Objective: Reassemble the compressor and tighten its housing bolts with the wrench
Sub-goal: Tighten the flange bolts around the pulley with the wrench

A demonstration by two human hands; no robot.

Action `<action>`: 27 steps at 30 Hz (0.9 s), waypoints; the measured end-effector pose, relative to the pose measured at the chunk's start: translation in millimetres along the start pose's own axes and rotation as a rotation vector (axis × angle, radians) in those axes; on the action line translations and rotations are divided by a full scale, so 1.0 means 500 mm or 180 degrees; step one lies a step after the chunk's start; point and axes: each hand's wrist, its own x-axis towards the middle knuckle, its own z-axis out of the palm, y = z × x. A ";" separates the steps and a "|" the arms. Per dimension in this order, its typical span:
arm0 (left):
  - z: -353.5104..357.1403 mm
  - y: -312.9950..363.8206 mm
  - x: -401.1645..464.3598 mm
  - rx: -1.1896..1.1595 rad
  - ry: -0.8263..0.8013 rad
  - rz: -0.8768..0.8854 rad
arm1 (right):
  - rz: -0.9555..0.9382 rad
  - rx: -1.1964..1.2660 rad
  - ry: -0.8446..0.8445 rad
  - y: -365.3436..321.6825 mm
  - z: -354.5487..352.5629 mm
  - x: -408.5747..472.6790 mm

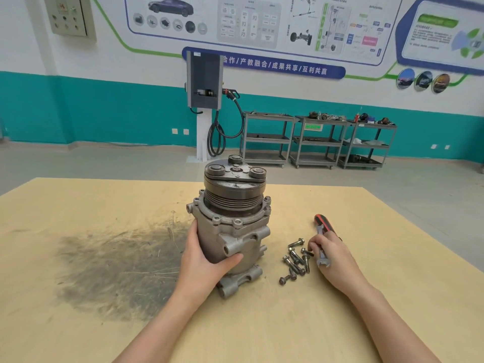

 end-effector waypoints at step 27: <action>-0.016 0.019 0.013 0.0505 -0.0368 -0.0168 | 0.0072 0.1520 0.1066 -0.089 -0.035 0.022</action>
